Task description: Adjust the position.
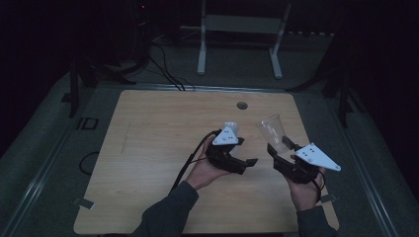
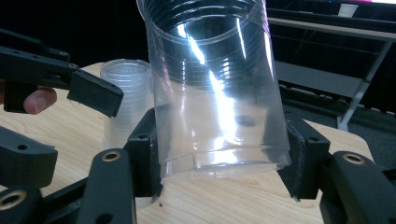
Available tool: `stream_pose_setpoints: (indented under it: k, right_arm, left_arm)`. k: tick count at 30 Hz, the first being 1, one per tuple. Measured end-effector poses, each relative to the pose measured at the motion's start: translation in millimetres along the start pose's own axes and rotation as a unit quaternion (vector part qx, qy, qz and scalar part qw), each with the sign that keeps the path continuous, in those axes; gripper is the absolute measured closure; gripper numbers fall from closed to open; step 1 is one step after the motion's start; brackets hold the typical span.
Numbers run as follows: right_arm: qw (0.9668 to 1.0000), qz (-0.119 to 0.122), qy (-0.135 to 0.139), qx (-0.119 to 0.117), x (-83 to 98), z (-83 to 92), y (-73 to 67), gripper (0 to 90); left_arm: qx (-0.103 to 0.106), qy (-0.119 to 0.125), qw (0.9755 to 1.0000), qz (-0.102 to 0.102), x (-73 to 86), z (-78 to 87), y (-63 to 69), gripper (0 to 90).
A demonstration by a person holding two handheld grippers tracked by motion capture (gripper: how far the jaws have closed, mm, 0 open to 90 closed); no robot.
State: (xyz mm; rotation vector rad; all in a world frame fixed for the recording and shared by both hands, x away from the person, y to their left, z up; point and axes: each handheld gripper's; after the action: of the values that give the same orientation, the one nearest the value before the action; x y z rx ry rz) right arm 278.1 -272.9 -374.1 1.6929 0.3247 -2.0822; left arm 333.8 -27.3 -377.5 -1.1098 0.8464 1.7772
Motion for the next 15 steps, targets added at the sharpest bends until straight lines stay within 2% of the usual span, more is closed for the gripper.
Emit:
stream_pose_setpoints:
  k: [10, 15]
  right_arm:
    - [1.0000, -0.003, 0.007, 0.000, 2.8, 1.7, -1.8, 41.7]
    - [0.9999, -0.004, 0.014, -0.001, 4.5, 2.3, -3.6, 41.7]
  left_arm:
    - [0.021, 0.017, 0.9993, 0.027, -4.2, -0.1, -3.0, 15.4]
    - [0.039, 0.028, 0.9979, 0.043, -5.3, -0.5, -4.8, 15.8]
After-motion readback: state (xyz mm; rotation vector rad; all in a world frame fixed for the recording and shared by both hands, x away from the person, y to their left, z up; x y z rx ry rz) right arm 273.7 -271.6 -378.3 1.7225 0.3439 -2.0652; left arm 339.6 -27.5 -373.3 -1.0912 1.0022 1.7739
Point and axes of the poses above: each handheld gripper's, and its own axes: z roughly backward along the jaws, x roughly out of its underside, y roughly to its right, and after that the axes turned 1 degree about -x, right-handed
